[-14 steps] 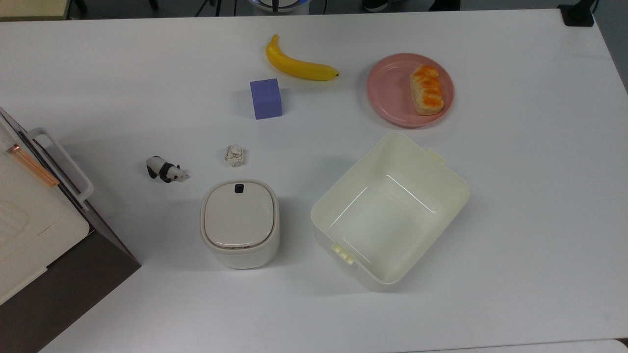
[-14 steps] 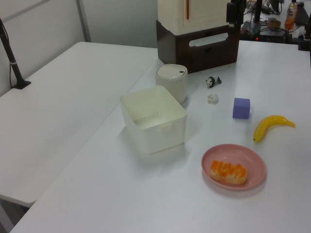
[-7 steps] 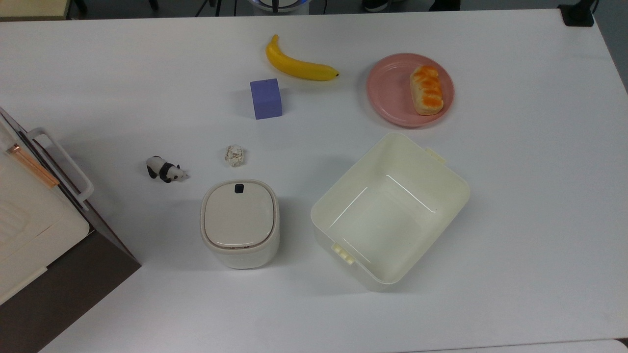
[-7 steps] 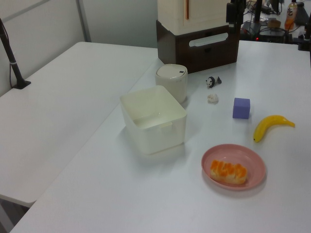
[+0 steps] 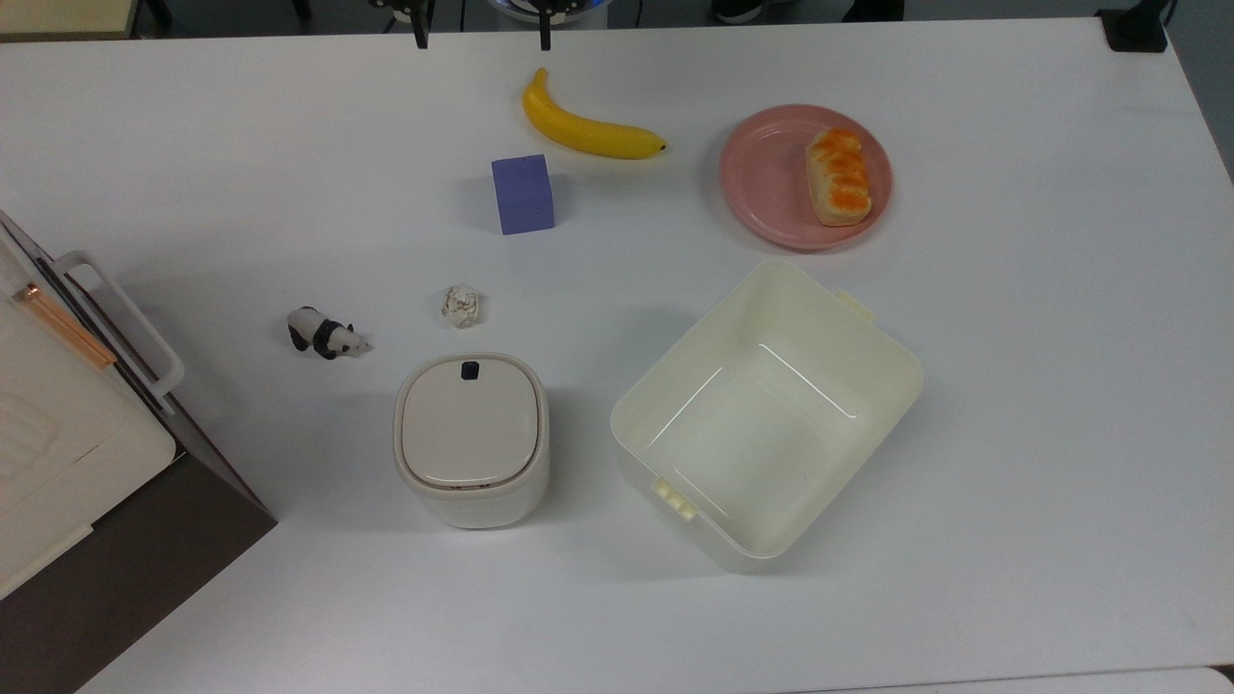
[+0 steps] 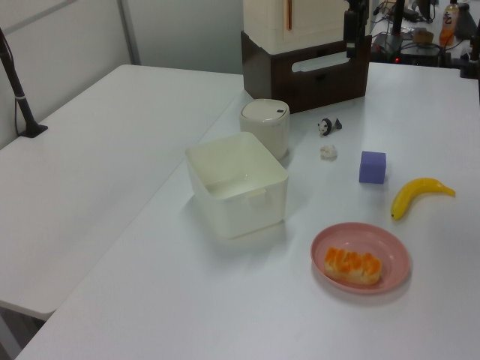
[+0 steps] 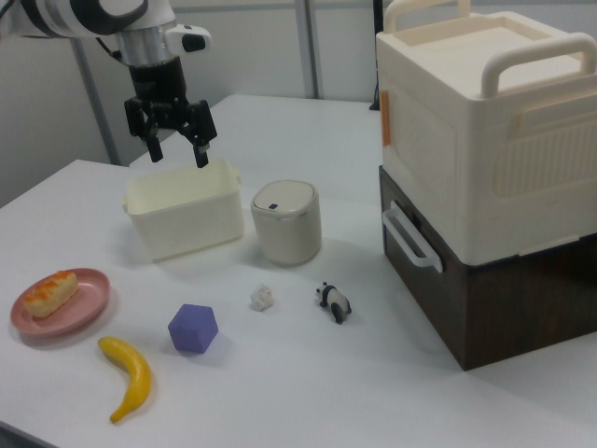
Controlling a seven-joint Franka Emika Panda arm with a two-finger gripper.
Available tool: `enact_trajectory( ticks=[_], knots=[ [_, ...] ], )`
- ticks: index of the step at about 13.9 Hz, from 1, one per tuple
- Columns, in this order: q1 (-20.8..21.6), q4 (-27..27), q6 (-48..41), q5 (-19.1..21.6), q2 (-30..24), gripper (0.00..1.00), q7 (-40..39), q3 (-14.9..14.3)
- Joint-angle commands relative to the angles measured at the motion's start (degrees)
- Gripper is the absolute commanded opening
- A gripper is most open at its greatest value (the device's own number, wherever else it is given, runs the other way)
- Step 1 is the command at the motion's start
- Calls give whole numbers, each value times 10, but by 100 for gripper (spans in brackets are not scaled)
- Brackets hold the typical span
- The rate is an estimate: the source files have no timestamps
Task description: Put the bread on the table
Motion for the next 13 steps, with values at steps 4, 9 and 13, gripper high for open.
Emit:
enact_trajectory(
  ticks=[4, 9, 13],
  knots=[
    [2, -9, 13, 10, -8, 100, -30, 0],
    [-2, -9, 13, 12, -8, 52, -33, -2],
    [-3, -9, 13, 12, -9, 74, -31, -3]
  ],
)
